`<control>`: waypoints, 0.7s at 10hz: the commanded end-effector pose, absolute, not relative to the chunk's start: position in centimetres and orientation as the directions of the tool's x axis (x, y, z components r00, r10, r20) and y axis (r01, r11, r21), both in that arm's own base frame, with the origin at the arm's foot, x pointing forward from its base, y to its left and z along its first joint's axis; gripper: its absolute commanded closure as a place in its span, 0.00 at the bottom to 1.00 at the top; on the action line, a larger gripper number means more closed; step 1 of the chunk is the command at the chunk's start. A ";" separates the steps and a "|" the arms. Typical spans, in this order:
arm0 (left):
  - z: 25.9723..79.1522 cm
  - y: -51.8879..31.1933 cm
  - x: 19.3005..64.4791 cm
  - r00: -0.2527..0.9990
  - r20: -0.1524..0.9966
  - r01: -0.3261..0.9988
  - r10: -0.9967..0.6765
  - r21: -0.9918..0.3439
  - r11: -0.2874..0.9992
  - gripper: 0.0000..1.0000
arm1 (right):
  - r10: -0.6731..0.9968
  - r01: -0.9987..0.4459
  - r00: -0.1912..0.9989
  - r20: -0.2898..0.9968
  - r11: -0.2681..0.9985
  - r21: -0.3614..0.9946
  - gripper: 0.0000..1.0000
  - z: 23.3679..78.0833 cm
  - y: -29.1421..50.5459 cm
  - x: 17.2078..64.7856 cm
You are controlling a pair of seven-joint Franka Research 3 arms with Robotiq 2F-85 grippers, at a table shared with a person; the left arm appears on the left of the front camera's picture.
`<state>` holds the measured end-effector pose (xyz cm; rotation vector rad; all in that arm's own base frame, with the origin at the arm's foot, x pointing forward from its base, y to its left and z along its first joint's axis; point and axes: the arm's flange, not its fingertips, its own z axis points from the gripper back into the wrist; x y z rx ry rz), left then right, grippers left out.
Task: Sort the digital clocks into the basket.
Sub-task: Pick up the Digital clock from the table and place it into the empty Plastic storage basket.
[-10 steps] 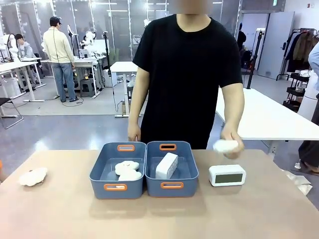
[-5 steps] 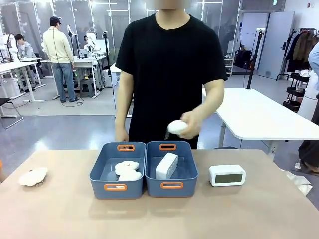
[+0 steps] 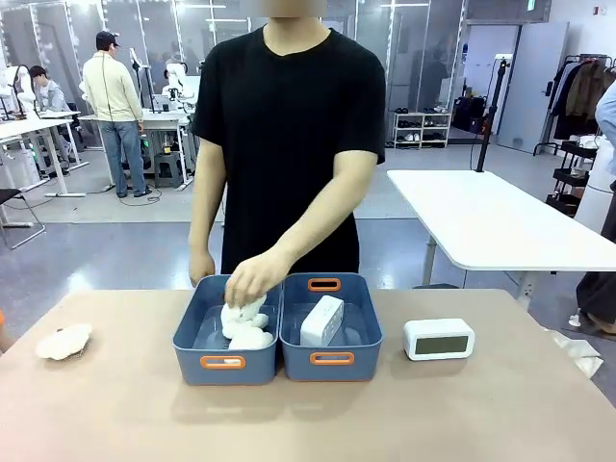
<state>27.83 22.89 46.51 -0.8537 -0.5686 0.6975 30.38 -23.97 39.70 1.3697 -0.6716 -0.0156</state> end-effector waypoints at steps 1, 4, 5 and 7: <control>46.2 22.8 27.8 0.653 0.185 -0.289 0.734 -0.836 0.467 0.00 | -0.386 -0.377 0.813 0.437 0.225 0.899 0.00 40.0 -23.9 30.3; 46.2 22.8 27.8 0.653 0.185 -0.289 0.734 -0.836 0.467 0.00 | 0.026 -0.657 0.642 0.767 0.534 0.532 0.00 45.3 -22.7 32.3; 46.2 22.8 27.8 0.653 0.185 -0.289 0.734 -0.836 0.467 0.00 | 0.439 -0.811 0.471 0.765 0.556 0.180 0.00 48.1 -19.1 35.1; 46.2 22.8 27.8 0.653 0.185 -0.289 0.734 -0.836 0.467 0.00 | 0.817 -0.887 0.296 0.495 0.428 -0.176 0.00 48.5 -11.7 40.5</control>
